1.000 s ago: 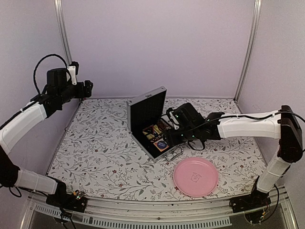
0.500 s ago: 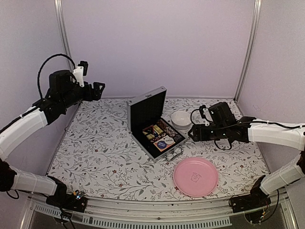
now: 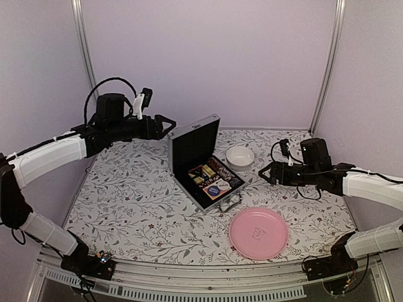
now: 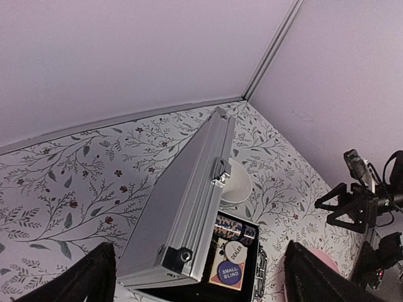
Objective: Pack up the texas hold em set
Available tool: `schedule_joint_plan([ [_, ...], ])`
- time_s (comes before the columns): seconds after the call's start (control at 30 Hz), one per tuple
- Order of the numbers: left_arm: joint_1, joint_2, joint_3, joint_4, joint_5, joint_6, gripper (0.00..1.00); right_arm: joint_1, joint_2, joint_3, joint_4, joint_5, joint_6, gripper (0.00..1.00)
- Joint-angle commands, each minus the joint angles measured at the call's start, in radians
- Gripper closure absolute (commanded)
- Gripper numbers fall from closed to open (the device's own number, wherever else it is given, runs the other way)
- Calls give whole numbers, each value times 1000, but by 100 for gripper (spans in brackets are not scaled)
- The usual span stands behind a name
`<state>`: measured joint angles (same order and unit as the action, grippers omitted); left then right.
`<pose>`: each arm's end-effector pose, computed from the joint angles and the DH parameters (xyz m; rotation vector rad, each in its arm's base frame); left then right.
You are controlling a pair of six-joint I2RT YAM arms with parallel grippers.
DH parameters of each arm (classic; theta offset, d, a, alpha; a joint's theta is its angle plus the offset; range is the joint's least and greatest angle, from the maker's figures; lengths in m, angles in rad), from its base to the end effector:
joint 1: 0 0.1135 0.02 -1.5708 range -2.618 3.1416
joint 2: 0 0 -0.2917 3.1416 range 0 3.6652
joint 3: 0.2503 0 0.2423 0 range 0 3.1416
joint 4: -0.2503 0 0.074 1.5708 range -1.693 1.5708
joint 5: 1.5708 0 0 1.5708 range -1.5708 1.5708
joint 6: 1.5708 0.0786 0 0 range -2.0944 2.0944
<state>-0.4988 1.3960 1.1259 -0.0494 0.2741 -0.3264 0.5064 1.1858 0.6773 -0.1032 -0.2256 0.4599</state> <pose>0.3004 -0.1878 0.3489 0.3620 1.9290 -0.8125 0.2259 0.1454 0.2355 -0.1867 2.2693 0.7772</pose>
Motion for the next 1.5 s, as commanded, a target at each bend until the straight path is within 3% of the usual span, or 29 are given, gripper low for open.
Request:
schedule_joint_plan([
  [0.0,-23,68,82,-4,39,-26,8,-11,-45,-25,57,-70,13,17],
  [0.5,-123,114,60,-42,-50,-37,8,-12,-70,-50,56,-94,3,14],
  [0.83,-277,71,-107,83,-75,-91,9,-12,-134,-69,83,-143,-38,14],
  [1.07,-463,79,-213,181,-279,-157,9,-12,-226,-66,115,-138,-100,10],
  [1.27,-548,78,-248,328,-423,-253,10,-12,-263,-48,83,-84,-83,6],
  [1.47,-586,131,-181,260,-543,-348,11,-14,-239,-47,55,-62,-17,0],
])
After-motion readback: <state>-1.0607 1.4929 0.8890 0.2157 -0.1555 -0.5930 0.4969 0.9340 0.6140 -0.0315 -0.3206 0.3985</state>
